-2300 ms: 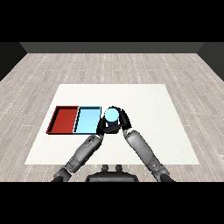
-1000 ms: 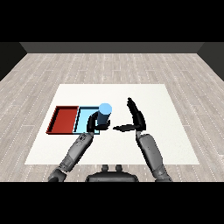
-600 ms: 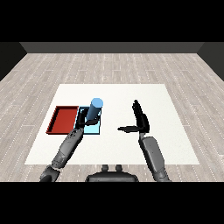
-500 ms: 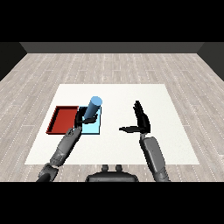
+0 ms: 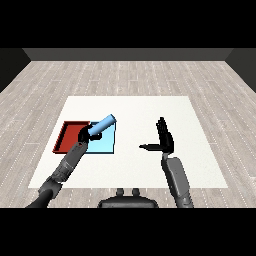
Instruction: Pick the blue can and put it in the blue box
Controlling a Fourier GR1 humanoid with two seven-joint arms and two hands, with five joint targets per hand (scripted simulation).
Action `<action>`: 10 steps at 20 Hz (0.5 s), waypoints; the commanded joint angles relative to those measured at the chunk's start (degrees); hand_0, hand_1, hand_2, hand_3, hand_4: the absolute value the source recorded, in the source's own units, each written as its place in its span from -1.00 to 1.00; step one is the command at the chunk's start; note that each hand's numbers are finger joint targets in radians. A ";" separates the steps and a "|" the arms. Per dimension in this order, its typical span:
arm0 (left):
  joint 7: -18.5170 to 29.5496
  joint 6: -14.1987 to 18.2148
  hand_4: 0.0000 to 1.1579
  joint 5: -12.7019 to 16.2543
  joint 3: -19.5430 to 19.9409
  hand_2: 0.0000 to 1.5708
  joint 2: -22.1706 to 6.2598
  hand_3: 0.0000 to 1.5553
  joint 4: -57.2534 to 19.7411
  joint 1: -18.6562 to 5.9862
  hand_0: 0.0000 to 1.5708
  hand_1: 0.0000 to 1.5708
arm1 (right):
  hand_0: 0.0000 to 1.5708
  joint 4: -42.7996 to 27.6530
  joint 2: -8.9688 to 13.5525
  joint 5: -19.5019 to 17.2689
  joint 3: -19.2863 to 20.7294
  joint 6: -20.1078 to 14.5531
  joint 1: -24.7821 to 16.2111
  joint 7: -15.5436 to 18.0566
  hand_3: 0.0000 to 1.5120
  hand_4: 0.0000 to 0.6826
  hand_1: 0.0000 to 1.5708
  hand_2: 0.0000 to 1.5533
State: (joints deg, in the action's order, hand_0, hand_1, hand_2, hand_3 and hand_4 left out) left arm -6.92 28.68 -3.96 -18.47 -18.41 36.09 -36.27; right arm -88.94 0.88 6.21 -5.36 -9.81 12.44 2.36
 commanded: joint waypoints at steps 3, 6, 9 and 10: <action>-5.39 -0.67 0.50 -6.99 -3.00 -0.32 2.19 -0.55 -16.93 -8.24 -0.24 -0.24 | -1.00 3.91 1.30 2.18 3.91 0.70 1.84 -0.51 -1.00 -1.00 -1.00 -1.00; -10.21 -1.57 0.38 -5.11 -0.17 0.31 6.89 -1.00 -23.15 -12.48 0.53 0.53 | -1.00 8.39 0.68 2.27 4.25 2.07 1.43 4.08 -1.00 -1.00 -1.00 -1.00; -13.11 -6.65 0.41 -7.38 -2.47 0.46 6.55 -1.00 -29.24 -14.19 0.67 0.67 | -1.00 9.80 1.55 2.83 5.78 2.10 3.13 3.56 -1.00 -1.00 -1.00 -1.00; -15.22 -9.75 0.43 -8.77 -4.30 0.35 7.69 -1.00 -30.14 -14.32 0.53 0.53 | -1.00 9.72 0.16 1.36 4.40 0.16 3.51 2.45 -1.00 -1.00 -1.00 -1.00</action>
State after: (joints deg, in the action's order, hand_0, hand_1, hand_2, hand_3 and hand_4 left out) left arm -17.49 24.06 -10.26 -20.61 -12.56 12.34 -47.81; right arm -81.12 1.53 7.86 -1.35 -8.87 15.00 4.68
